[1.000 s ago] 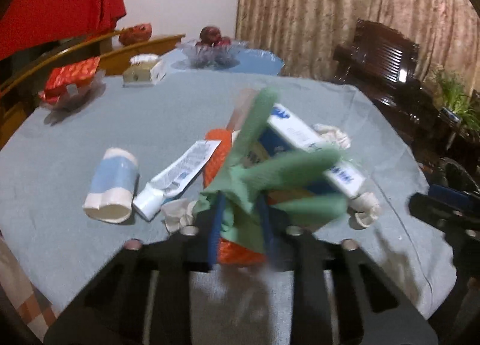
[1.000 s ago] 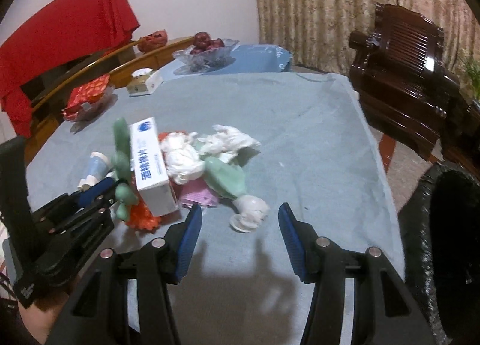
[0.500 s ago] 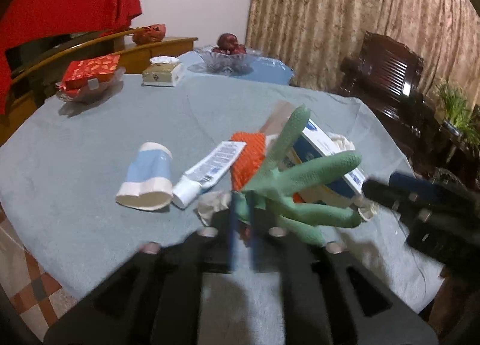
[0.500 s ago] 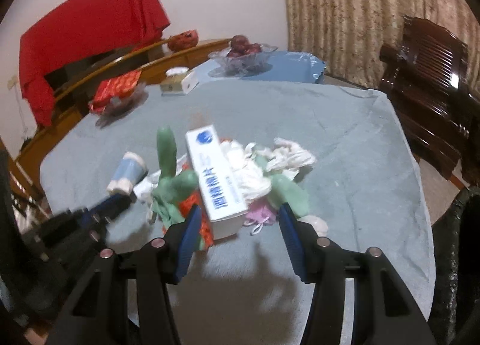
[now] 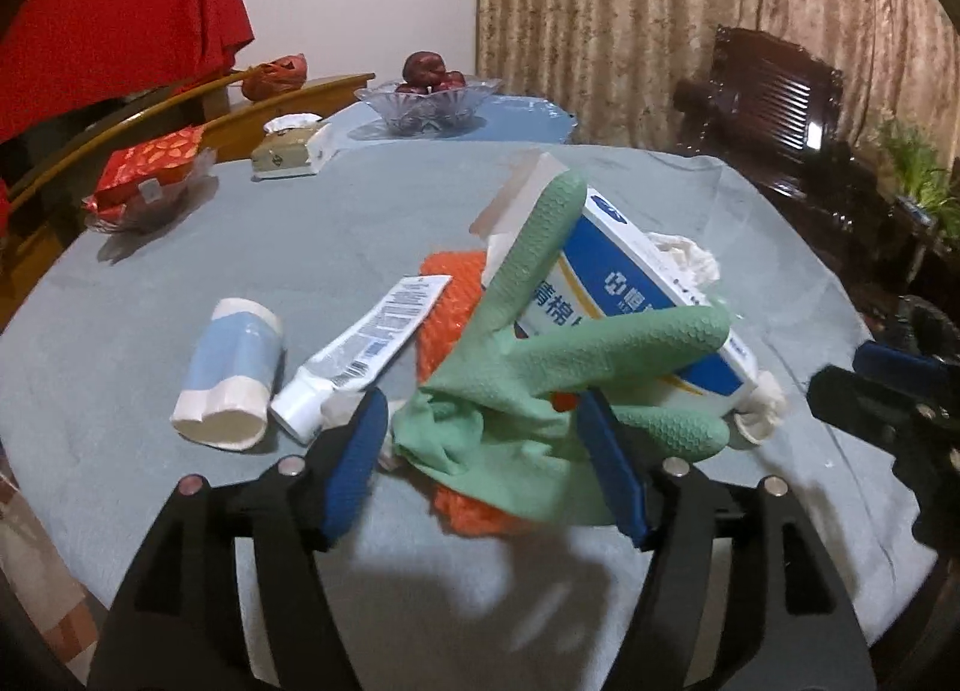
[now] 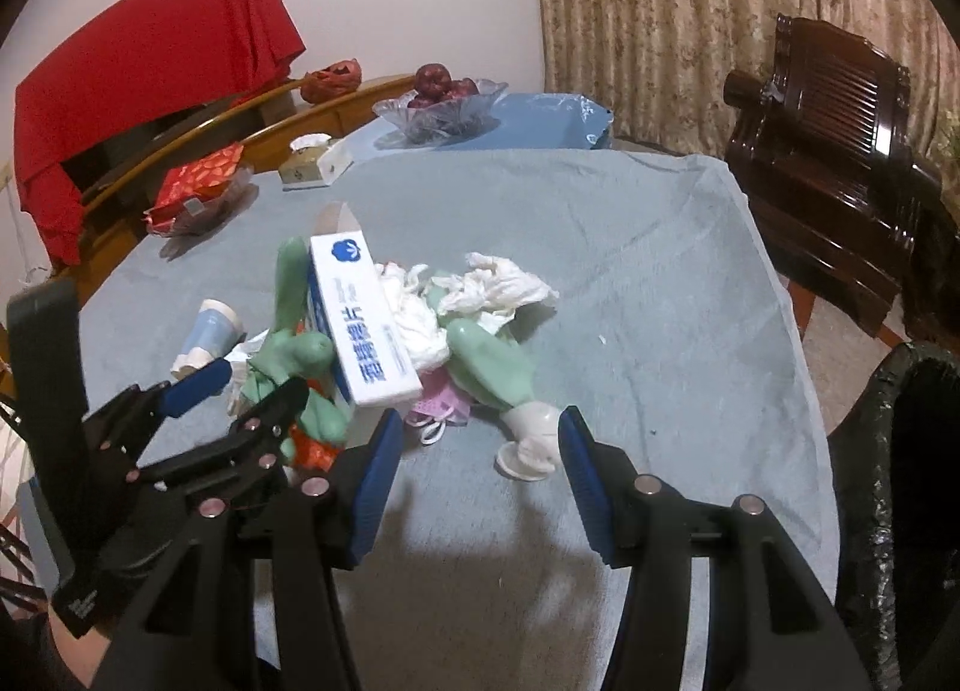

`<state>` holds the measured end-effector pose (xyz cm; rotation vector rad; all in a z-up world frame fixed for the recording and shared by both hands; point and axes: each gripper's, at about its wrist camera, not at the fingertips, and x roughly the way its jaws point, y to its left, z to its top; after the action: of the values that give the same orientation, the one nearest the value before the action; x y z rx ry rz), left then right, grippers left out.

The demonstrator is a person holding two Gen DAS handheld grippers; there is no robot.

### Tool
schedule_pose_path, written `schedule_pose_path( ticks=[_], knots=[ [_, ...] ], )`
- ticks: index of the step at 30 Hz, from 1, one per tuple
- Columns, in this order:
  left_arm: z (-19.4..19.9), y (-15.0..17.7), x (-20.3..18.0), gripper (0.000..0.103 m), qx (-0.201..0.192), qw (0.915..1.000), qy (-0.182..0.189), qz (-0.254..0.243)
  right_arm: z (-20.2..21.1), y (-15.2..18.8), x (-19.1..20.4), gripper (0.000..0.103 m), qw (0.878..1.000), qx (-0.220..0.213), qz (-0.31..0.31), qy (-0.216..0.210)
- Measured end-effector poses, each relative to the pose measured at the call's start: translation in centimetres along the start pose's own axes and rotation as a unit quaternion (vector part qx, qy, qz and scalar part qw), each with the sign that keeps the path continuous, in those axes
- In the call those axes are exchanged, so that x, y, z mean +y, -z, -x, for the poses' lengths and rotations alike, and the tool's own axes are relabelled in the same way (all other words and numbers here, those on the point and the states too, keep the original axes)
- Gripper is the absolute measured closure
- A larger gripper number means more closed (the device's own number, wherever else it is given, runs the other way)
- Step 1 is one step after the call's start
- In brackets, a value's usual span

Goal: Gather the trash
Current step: 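Lift the green glove with the left gripper while the right gripper grasps the white box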

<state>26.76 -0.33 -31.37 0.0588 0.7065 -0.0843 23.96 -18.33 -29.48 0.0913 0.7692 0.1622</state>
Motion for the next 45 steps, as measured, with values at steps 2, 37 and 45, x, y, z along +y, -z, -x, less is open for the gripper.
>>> schedule_pose_path(
  ticks=[2,37,45],
  knots=[
    [0.8,-0.2,0.1,0.038,-0.012,0.9999,0.000,0.001,-0.1,0.0,-0.1,0.050,1.000,-0.001,0.000,-0.001],
    [4.2,1.4,6.2,0.076,-0.027,0.9960,-0.011,0.084,-3.8,-0.6,3.6,0.049,0.999,0.005,0.031,-0.036],
    [4.8,1.8,6.6,0.087,-0.028,0.9960,-0.014,0.083,-3.9,-0.2,5.3,0.065,0.997,0.011,0.052,-0.047]
  ],
)
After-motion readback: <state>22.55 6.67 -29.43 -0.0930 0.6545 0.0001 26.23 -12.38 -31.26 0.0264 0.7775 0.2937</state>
